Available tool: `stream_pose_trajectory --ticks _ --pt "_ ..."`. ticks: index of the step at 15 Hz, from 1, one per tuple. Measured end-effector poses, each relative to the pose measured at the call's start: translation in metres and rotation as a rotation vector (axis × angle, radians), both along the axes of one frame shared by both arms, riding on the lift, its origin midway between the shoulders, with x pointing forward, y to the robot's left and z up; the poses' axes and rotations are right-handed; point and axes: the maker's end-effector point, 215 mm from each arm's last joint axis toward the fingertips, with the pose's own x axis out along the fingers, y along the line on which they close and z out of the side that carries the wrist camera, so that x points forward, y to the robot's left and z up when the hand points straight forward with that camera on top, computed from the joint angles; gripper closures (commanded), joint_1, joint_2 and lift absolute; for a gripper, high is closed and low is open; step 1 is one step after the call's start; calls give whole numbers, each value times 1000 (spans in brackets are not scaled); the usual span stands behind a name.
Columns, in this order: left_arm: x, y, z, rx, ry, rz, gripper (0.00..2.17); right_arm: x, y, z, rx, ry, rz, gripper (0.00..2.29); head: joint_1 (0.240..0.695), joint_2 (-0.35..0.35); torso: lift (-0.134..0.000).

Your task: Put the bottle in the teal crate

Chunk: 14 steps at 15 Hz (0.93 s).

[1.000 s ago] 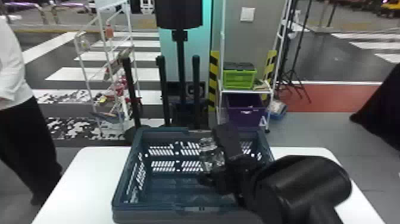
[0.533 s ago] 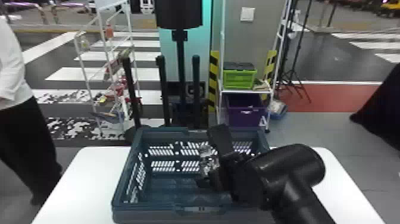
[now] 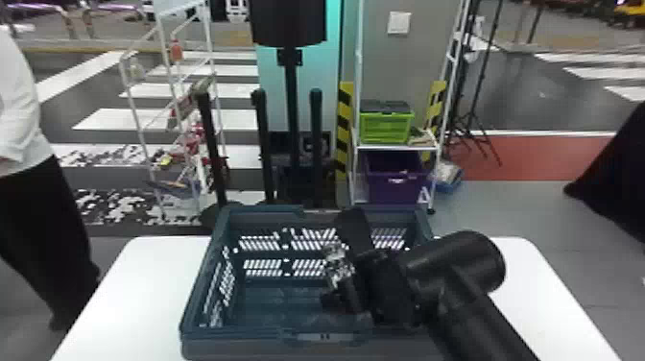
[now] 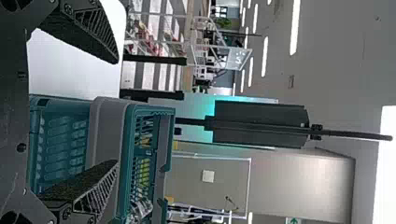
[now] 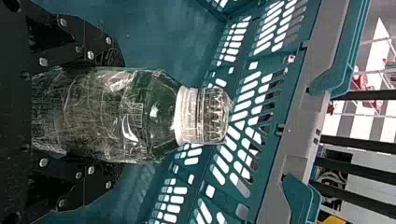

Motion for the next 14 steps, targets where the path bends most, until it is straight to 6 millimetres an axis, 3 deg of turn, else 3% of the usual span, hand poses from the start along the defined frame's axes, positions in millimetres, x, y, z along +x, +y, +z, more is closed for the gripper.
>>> stream_pose_trajectory --ticks 1,2,3,4,9,14 --pt "0 0 0 -1 -1 0 124 1 0 -1 -3 0 2 2081 499 0 0" --pt "-1 0 1 -2 -4 1 124 1 1 -2 -5 4 4 1720 499 0 0" --pt "-1 1 2 -2 -7 2 124 0 1 -3 -5 7 6 677 499 0 0" --pt "-2 1 2 -3 -9 2 124 -1 3 -4 -2 11 9 -2 499 0 0" --pt "-3 1 5 -6 -14 2 124 -1 13 1 26 0 21 46 499 0 0" --pt "-6 2 8 -8 -19 4 124 -1 45 38 127 -120 51 46 499 0 0"
